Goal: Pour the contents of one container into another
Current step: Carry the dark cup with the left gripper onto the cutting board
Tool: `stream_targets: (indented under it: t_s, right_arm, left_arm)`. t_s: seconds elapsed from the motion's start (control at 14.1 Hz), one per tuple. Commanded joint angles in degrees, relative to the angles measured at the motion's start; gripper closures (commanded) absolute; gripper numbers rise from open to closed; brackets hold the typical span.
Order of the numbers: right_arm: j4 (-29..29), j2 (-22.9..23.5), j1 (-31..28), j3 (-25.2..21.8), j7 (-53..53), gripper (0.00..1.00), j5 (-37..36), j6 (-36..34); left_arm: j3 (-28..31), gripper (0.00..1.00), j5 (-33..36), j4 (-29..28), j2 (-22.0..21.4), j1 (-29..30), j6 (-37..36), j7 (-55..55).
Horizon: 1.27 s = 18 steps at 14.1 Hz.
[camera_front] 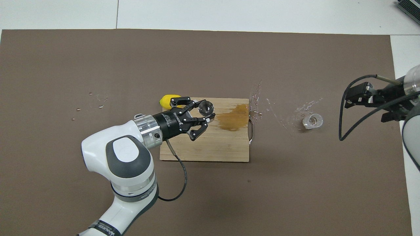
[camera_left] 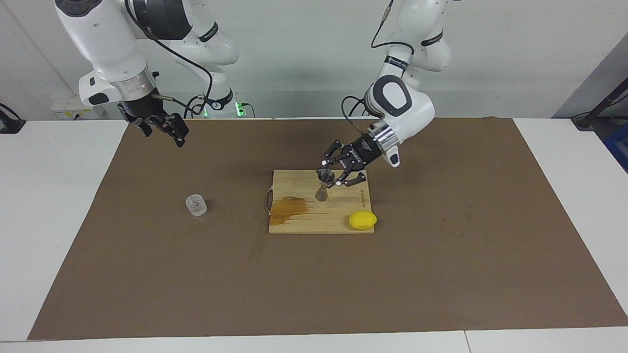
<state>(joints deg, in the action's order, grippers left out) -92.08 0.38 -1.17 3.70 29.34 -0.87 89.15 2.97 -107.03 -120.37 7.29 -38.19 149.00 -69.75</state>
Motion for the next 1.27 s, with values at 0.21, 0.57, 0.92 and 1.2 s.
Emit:
stream_targets:
  t_s: [0.21,0.57,0.92,1.2]
  right_arm:
    - [-5.6,-0.6,-3.6,0.2,18.7,0.0,6.6,4.1]
    - [-11.0,0.3,-9.0,0.2,31.0,0.0,15.9,9.6]
    - [-12.2,7.4,-16.4,0.1,31.0,0.0,26.7,10.7]
    - [-17.1,9.5,-18.3,0.1,30.9,0.0,33.3,16.7]
  left_arm:
    - [0.8,1.0,-3.5,8.1,9.0,-4.8,1.9,2.5]
    - [0.5,1.0,-5.7,8.3,9.8,-6.0,1.0,12.2]
    - [0.5,1.0,-6.6,7.5,10.5,-7.0,0.7,14.4]
    - [0.5,1.0,-6.6,6.9,10.6,-7.2,0.2,14.4]
